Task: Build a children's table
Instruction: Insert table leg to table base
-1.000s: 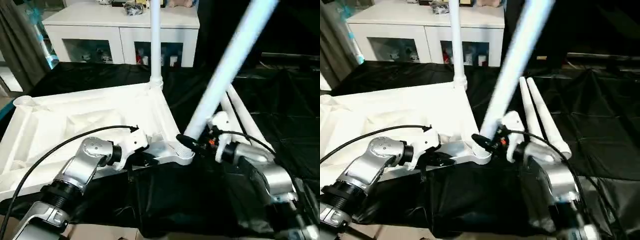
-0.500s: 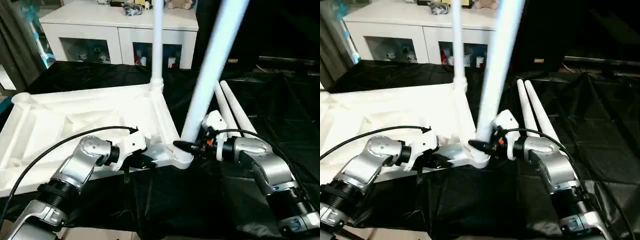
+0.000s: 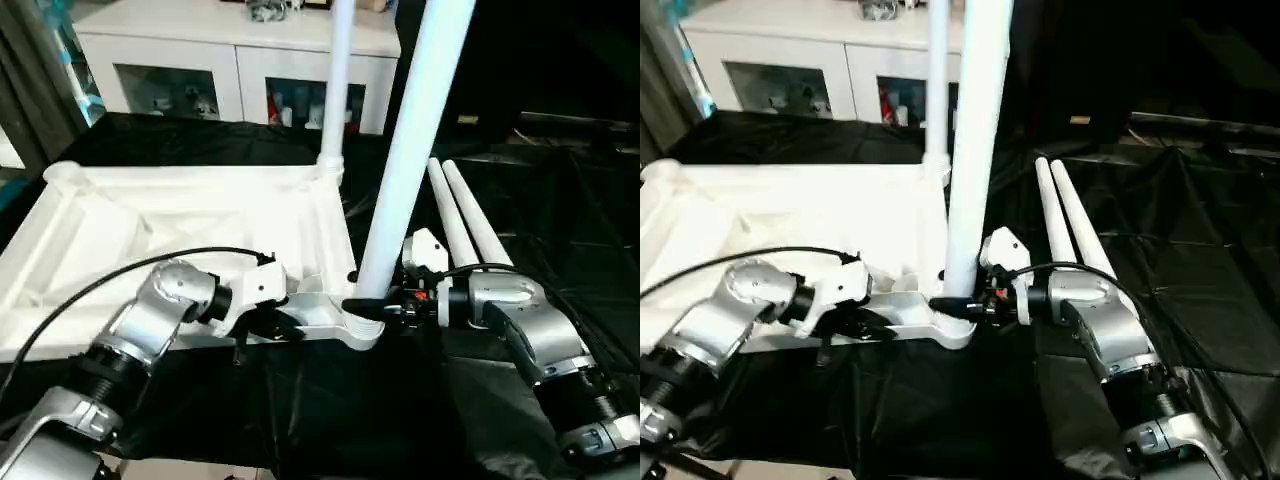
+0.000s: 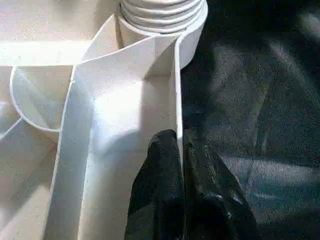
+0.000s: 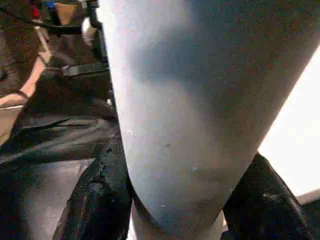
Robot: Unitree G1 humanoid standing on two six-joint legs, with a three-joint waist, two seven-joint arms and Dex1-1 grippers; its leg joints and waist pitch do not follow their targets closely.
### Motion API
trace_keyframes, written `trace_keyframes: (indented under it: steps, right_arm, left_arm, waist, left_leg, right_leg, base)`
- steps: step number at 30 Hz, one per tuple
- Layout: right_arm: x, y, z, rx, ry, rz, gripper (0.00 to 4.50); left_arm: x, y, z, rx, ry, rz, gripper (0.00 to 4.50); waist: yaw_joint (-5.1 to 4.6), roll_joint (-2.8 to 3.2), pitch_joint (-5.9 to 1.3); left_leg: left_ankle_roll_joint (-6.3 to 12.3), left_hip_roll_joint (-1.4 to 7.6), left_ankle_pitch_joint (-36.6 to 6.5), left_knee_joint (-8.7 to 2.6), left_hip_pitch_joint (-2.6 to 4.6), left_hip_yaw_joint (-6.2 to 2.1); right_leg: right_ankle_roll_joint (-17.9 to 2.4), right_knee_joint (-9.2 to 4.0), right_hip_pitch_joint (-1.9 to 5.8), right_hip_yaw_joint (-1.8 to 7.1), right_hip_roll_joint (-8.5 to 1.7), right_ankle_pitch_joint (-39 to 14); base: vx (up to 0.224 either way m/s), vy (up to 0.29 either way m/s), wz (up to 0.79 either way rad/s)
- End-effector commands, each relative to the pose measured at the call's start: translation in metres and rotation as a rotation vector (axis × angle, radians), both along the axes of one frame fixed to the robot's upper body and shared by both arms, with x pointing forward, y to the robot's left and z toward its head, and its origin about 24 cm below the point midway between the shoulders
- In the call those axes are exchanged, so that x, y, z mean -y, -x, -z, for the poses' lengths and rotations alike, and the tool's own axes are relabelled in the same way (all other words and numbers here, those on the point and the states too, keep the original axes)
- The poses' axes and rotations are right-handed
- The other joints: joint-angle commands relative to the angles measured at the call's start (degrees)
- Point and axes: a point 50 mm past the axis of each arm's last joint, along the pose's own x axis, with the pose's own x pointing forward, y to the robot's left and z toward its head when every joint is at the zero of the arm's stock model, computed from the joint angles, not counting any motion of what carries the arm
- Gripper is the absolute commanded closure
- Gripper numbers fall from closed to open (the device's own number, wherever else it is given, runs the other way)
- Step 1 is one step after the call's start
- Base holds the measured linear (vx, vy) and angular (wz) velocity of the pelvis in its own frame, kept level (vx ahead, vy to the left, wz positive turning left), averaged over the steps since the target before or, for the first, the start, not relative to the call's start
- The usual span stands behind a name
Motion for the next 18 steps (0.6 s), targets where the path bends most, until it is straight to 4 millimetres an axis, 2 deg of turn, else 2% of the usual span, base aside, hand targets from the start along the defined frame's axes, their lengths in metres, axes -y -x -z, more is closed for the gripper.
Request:
trace_keyframes:
  steps: [1, 3, 7, 9, 10, 11, 12, 13, 14, 16, 17, 18]
  right_arm:
    - [0.001, 0.018, 0.041, -0.181, 0.100, -0.041, 2.61]
    - [0.001, 0.017, 0.041, -0.175, 0.101, -0.032, 2.61]
    - [-0.002, 0.008, 0.043, -0.138, 0.101, 0.082, 2.61]
    - [-0.001, 0.000, 0.045, -0.112, 0.108, 0.186, 2.61]
    - [-0.001, 0.000, 0.045, -0.112, 0.108, 0.186, 2.61]
    - [0.000, -0.006, 0.047, -0.097, 0.113, 0.276, 2.61]
    - [0.001, -0.011, 0.049, -0.090, 0.117, 0.345, 2.61]
    - [0.001, -0.014, 0.050, -0.093, 0.118, 0.395, 2.61]
    - [0.001, -0.015, 0.051, -0.097, 0.118, 0.425, 2.61]
    - [0.000, -0.019, 0.054, -0.108, 0.127, 0.493, 2.61]
    - [-0.002, -0.021, 0.056, -0.111, 0.131, 0.522, 2.61]
    - [-0.003, -0.022, 0.057, -0.115, 0.134, 0.546, 2.61]
  left_arm:
    - [0.009, -0.001, -0.011, 0.025, -0.003, 0.071, 4.50]
    - [0.008, -0.002, -0.012, 0.028, 0.002, 0.056, 4.50]
    - [0.008, -0.008, -0.014, 0.058, 0.023, -0.007, 4.50]
    - [0.010, -0.011, -0.017, 0.073, 0.045, -0.056, 4.50]
    - [0.010, -0.011, -0.017, 0.073, 0.045, -0.056, 4.50]
    - [0.010, -0.015, -0.020, 0.087, 0.061, -0.122, 4.50]
    - [0.012, -0.018, -0.023, 0.092, 0.080, -0.169, 4.50]
    - [0.013, -0.020, -0.025, 0.092, 0.092, -0.199, 4.50]
    - [0.014, -0.020, -0.026, 0.091, 0.098, -0.215, 4.50]
    - [0.016, -0.021, -0.029, 0.096, 0.096, -0.247, 4.50]
    - [0.017, -0.022, -0.030, 0.098, 0.098, -0.267, 4.50]
    - [0.018, -0.023, -0.031, 0.099, 0.099, -0.288, 4.50]
  waist:
    - [-0.03, 0.67, -1.42]
    - [0.00, 0.55, -1.32]
    - [-0.12, 0.36, -0.72]
    - [-0.45, 0.29, 0.01]
    - [-0.45, 0.29, 0.01]
    - [-0.63, 0.22, 0.33]
    - [-0.88, 0.31, 0.51]
    - [-1.04, 0.36, 0.57]
    - [-1.33, 0.50, 0.71]
    - [-1.93, 1.17, 1.06]
    - [-1.95, 1.48, 1.18]
    - [-2.32, 1.79, 1.61]
  left_leg:
    - [0.63, 1.81, -23.35, -4.98, 1.10, -0.62]
    - [0.67, 1.80, -23.27, -4.97, 1.14, -0.57]
    - [0.06, 1.71, -25.34, -5.16, 1.31, -0.71]
    - [-0.93, 1.49, -29.46, -5.25, 1.82, -1.22]
    - [-0.93, 1.49, -29.46, -5.25, 1.82, -1.22]
    - [-1.43, 1.38, -30.83, -5.21, 2.05, -1.68]
    - [-1.66, 1.31, -31.25, -5.33, 2.12, -1.94]
    - [-1.80, 1.28, -31.64, -5.39, 2.11, -2.05]
    - [-2.10, 1.33, -32.50, -5.76, 1.80, -2.43]
    - [-2.19, 1.63, -36.99, -6.44, 1.68, -3.10]
    - [-2.31, 1.76, -38.35, -6.62, 1.88, -3.24]
    - [-2.51, 1.93, -41.61, -6.97, 2.24, -3.49]
  right_leg:
    - [-11.69, -4.71, 1.34, 2.63, -3.28, -19.06]
    - [-11.73, -4.74, 1.37, 2.69, -3.40, -19.80]
    - [-10.29, -5.37, 1.01, 2.70, -3.68, -26.29]
    - [-7.30, -6.43, 0.52, 2.36, -4.00, -36.66]
    - [-7.30, -6.43, 0.52, 2.36, -4.00, -36.66]
    - [-4.93, -7.19, 0.34, 1.98, -4.27, -42.43]
    - [-4.28, -7.54, 0.42, 1.54, -4.28, -43.65]
    - [-4.07, -7.67, 0.52, 1.26, -4.24, -43.92]
    - [-3.90, -7.71, 1.02, 0.67, -4.21, -43.04]
    - [-3.86, -7.96, 1.77, -0.62, -3.98, -39.46]
    - [-4.08, -7.98, 1.80, -0.89, -3.98, -38.60]
    - [-4.41, -8.17, 1.73, -1.53, -3.81, -37.18]
  base:
    - [0.000, 0.000, 0.00]
    - [0.000, 0.000, 0.00]
    - [0.000, 0.000, 0.00]
    - [0.000, 0.000, 0.00]
    - [-0.053, -0.012, -0.07]
    - [-0.066, 0.000, -0.12]
    - [-0.066, 0.000, -0.12]
    - [-0.065, 0.017, -0.15]
    - [-0.067, 0.034, -0.22]
    - [-0.066, 0.041, -0.24]
    - [-0.058, 0.050, -0.20]
    - [-0.058, 0.050, -0.20]
